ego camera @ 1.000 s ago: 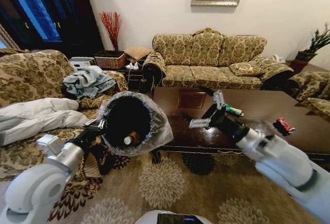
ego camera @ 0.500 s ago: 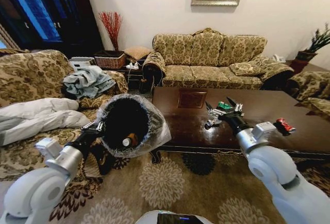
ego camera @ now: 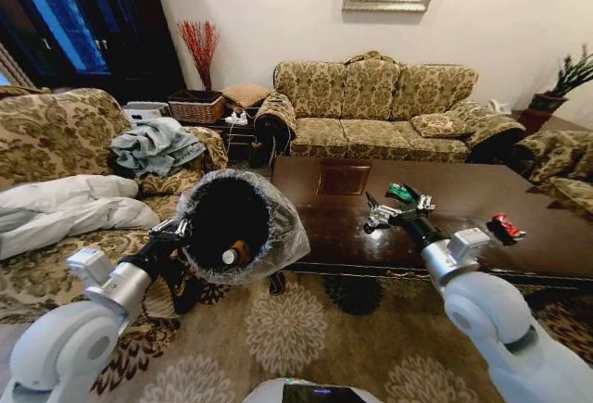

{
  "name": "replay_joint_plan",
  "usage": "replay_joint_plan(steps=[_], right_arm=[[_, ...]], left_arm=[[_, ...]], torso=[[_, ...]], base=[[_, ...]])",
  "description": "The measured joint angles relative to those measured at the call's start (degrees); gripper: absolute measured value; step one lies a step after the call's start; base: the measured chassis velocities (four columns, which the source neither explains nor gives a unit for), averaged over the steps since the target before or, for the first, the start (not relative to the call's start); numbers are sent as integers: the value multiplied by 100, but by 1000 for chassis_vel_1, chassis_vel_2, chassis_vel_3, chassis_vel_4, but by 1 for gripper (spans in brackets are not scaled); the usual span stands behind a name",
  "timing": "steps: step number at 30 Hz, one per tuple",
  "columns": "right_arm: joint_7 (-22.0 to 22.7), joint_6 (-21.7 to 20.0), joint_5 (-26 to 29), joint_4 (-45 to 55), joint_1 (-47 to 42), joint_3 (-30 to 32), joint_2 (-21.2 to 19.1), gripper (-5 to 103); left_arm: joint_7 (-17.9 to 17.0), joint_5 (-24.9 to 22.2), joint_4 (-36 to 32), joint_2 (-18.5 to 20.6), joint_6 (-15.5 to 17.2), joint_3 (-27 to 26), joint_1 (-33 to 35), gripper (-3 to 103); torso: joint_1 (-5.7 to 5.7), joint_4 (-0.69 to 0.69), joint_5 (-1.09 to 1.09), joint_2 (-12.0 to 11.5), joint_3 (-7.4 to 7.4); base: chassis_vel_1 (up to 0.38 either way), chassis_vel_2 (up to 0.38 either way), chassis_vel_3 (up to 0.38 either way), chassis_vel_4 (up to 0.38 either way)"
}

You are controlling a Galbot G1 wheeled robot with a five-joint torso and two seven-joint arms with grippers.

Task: Move to the front of the table and place the trash on the table into the trash bin.

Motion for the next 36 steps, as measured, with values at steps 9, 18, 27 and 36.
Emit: replay_joint_plan(steps=[9,18,27,36], right_arm=[[-5,16,-126,-17,-240,27,126,100],[-25,68,-252,-321,-284,11,284,100],[-340,457,-506,-879,-168,-193,494,100],[-286,371,-558,-1243,16,-192,494,100]], left_arm=[[76,22,2,-119,-45,-2,42,2],[92,50,4,-268,-39,27,194,2],[88,118,4,-328,-46,33,239,2],[162,286,2,-462,-51,107,252,2]], torso=[[0,-1,2,1,0],[-1,1,1,1,0],[0,-1,2,1,0],[0,-1,-2,1,0]], base=[[-279,-272,277,257],[-341,-353,335,333],[-341,-345,357,335],[-84,-100,80,83]])
